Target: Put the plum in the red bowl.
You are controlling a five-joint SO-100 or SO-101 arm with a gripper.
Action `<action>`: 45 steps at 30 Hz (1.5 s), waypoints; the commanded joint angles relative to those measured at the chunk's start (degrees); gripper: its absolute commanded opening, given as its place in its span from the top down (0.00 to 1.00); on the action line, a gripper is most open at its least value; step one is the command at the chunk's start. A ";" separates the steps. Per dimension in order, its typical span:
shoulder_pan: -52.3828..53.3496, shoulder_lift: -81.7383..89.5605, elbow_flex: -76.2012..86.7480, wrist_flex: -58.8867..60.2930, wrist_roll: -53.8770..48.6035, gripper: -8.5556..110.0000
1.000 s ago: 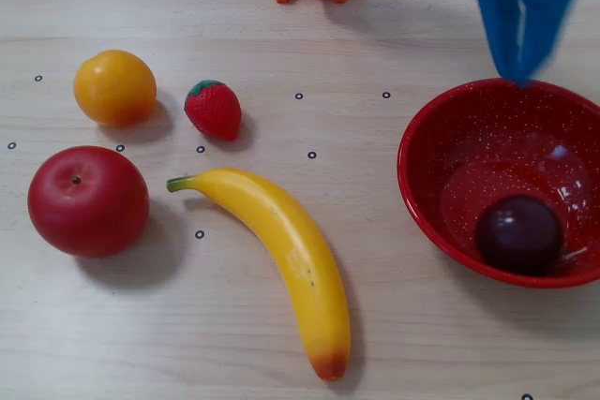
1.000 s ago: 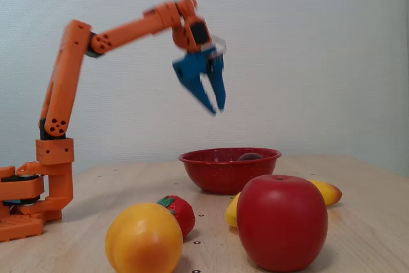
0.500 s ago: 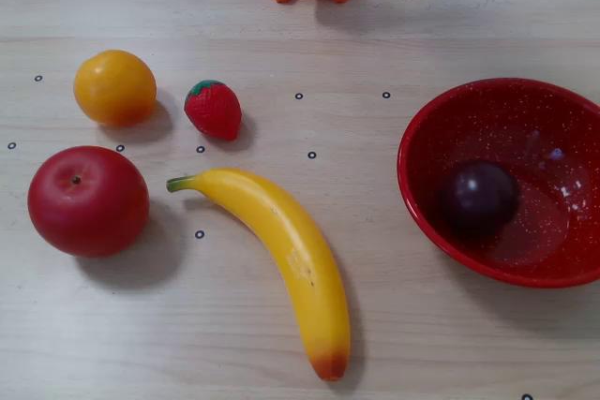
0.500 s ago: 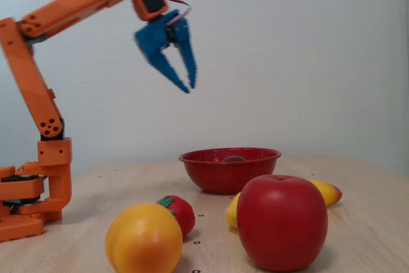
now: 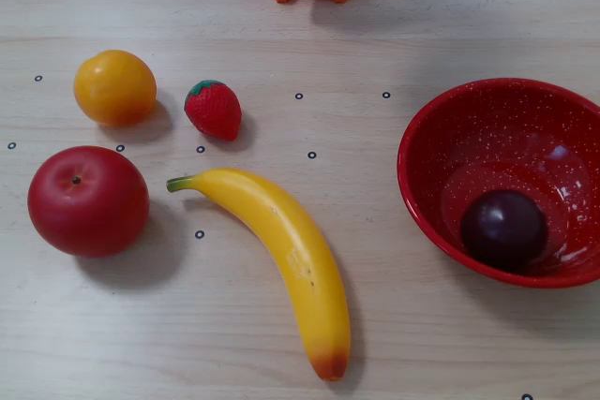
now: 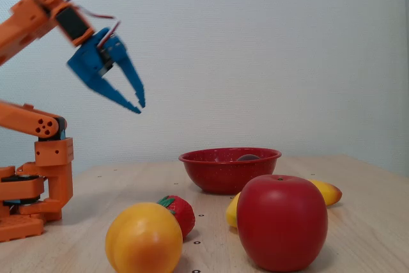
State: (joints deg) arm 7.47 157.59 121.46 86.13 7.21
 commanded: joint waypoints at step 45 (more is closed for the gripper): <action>-5.36 26.19 53.09 -32.96 -2.99 0.93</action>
State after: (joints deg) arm 3.08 183.08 174.11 53.26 5.54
